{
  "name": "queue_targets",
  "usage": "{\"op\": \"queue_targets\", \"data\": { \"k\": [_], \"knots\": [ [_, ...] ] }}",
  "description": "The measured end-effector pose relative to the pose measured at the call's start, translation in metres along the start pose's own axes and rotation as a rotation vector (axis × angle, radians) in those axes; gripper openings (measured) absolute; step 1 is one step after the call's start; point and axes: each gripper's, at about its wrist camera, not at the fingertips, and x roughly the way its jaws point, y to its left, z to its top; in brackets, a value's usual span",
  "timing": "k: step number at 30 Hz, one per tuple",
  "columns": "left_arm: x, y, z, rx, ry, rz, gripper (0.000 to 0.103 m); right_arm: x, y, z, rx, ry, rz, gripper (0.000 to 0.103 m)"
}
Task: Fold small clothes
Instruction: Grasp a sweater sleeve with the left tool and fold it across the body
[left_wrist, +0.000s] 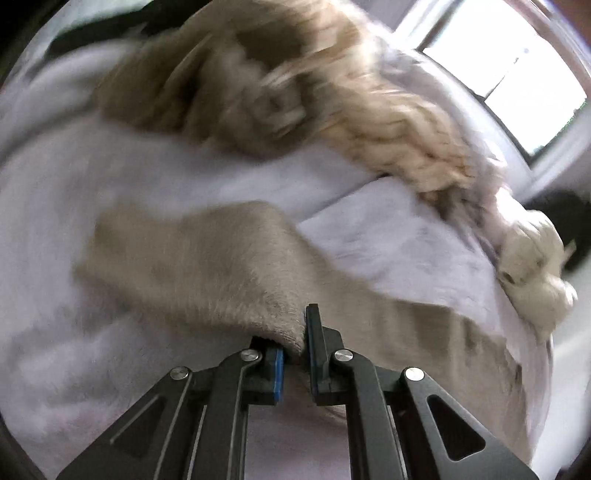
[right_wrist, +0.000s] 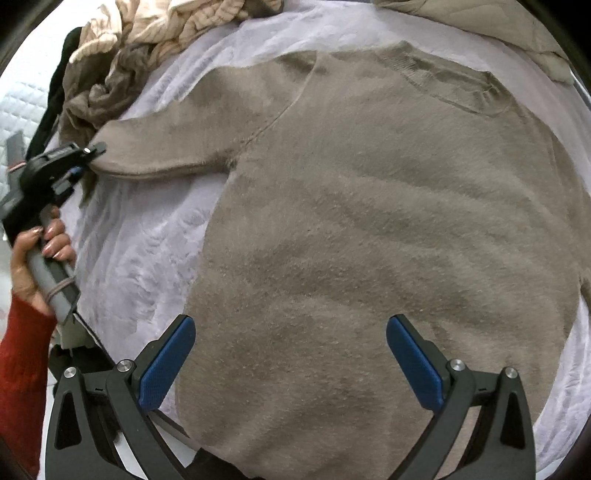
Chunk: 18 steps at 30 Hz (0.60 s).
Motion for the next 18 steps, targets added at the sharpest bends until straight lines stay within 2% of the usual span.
{"op": "queue_targets", "data": {
  "k": [3,6,9,11,13,15,18],
  "knots": [
    [-0.022,-0.048,0.003,0.127,-0.046,-0.062,0.011,-0.009,-0.014,0.001,0.031,-0.028,0.002,0.103],
    [-0.033,-0.107,-0.003,0.238,-0.048,-0.155,0.011,-0.021,-0.035,0.000,0.084,-0.066,0.004,0.103],
    [-0.033,-0.182,-0.027,0.378,-0.010,-0.259,0.011,-0.033,-0.064,-0.004,0.151,-0.104,-0.001,0.103],
    [-0.028,-0.220,-0.047,0.451,0.024,-0.295,0.011,-0.041,-0.089,-0.009,0.208,-0.128,-0.012,0.103],
    [-0.013,-0.265,-0.076,0.515,0.098,-0.342,0.011,-0.048,-0.115,-0.018,0.268,-0.145,-0.024,0.103],
    [0.002,-0.295,-0.104,0.570,0.159,-0.350,0.011,-0.050,-0.137,-0.026,0.313,-0.151,-0.037,0.103],
    [0.023,-0.321,-0.141,0.653,0.211,-0.296,0.011,-0.049,-0.170,-0.037,0.377,-0.144,-0.062,0.103]
  ]
}}
